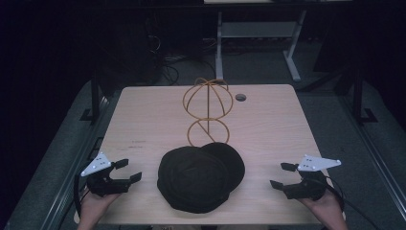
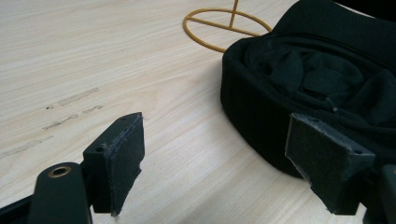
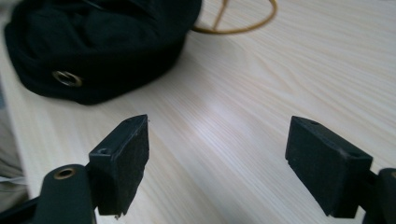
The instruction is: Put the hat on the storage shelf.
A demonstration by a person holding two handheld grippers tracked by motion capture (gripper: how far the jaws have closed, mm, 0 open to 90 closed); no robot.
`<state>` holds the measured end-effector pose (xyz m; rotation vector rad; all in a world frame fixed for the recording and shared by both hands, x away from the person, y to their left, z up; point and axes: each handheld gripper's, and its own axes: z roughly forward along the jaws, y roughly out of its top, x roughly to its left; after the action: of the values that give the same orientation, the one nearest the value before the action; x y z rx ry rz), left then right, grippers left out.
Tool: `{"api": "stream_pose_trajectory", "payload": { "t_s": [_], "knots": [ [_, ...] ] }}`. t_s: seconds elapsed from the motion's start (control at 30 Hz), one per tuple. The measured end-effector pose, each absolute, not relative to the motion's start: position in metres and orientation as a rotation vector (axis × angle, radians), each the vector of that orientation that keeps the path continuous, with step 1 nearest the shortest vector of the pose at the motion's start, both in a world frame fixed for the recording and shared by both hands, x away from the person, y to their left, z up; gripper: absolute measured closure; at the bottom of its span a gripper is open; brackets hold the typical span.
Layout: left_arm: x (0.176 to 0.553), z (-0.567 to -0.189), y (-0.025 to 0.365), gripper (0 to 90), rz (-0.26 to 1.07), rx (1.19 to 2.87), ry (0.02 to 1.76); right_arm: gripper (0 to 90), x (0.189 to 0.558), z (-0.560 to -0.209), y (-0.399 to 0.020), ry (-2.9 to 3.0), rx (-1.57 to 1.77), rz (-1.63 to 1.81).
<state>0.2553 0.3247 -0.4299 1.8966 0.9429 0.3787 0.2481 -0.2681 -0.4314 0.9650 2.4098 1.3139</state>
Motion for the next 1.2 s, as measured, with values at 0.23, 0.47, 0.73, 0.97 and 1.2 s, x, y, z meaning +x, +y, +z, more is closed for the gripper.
{"api": "stream_pose_trajectory", "payload": {
  "t_s": [0.23, 0.47, 0.73, 0.97, 1.2],
  "knots": [
    [0.256, -0.431, 0.325, 19.0, 0.357, 1.887, 0.94, 20.8, 0.244, -0.408, -0.247, 2.463, 0.857, 1.325],
    [0.257, -0.433, 0.325, 19.0, 0.343, 1.898, 0.949, 20.3, 0.249, -0.389, -0.216, 2.545, 0.753, 1.328],
    [0.258, -0.434, 0.324, 19.1, 0.337, 1.909, 0.942, 20.9, 0.256, -0.381, -0.189, 2.616, 0.669, 1.302],
    [0.259, -0.438, 0.324, 19.2, 0.323, 1.913, 0.947, 21.9, 0.26, -0.372, -0.16, 2.67, 0.588, 1.289],
    [0.26, -0.437, 0.324, 19.4, 0.328, 1.921, 0.946, 21.3, 0.262, -0.366, -0.134, 2.709, 0.493, 1.28]
  ]
}}
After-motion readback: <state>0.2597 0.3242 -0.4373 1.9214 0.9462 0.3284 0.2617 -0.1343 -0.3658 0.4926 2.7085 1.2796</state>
